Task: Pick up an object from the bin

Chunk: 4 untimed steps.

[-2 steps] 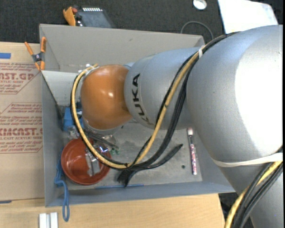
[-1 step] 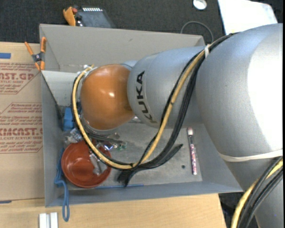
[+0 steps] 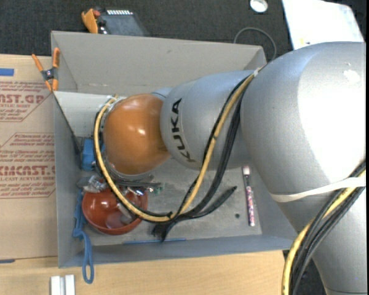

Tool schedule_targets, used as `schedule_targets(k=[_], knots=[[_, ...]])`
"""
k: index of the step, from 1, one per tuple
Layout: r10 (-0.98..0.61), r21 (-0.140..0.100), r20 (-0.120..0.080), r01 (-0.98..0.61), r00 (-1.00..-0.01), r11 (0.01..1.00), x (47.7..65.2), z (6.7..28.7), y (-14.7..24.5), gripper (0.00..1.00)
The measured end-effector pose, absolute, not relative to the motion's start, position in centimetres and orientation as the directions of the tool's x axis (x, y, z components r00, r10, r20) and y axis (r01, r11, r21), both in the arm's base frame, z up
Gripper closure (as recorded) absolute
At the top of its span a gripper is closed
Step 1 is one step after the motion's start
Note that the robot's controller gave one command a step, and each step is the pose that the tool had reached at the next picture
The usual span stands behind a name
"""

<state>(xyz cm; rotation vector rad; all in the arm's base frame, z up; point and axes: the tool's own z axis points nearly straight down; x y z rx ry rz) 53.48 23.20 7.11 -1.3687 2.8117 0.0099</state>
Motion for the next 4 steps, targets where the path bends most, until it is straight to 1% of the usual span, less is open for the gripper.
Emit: schedule_targets(k=[1, 3, 4], knots=[[-0.913, -0.006, -0.017, -0.913, -0.408, 0.409, 51.0, 7.1, 22.8, 1.00], [-0.912, -0.006, -0.018, -0.912, -0.409, 0.409, 51.0, 7.2, 22.8, 1.00], [-0.912, -0.003, -0.015, -0.912, -0.409, 0.410, 50.9, 9.1, 22.8, 1.00]])
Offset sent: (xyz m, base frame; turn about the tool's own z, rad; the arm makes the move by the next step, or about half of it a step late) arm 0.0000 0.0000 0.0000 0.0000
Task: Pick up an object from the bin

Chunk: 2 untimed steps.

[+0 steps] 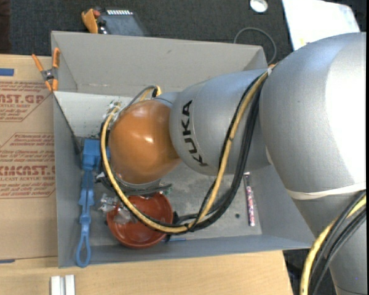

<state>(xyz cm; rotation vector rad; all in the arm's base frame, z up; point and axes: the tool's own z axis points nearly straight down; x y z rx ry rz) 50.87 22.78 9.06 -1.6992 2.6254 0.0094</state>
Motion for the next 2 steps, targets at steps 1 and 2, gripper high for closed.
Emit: schedule_targets(k=[1, 2], knots=[[-0.912, -0.007, -0.021, -0.912, -0.410, 0.410, 51.0, 10.6, 22.9, 1.00], [-0.912, 0.003, -0.012, -0.912, -0.410, 0.410, 50.7, 12.6, 22.8, 1.00]])
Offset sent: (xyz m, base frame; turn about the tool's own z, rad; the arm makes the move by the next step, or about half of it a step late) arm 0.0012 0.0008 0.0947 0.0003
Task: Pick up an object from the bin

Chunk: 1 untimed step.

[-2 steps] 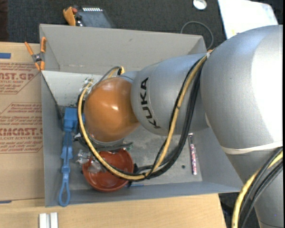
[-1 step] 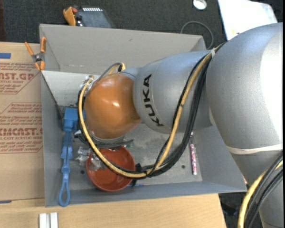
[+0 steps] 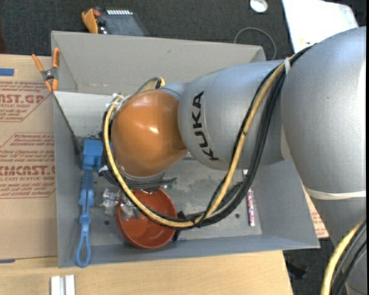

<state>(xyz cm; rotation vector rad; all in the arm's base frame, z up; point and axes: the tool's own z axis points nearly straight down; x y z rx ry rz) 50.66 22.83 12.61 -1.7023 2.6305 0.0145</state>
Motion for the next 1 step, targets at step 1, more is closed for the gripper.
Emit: schedule_targets(k=[1], knots=[[-0.912, -0.007, -0.022, -0.912, -0.410, 0.410, 51.00, 16.35, 22.95, 1.00]])
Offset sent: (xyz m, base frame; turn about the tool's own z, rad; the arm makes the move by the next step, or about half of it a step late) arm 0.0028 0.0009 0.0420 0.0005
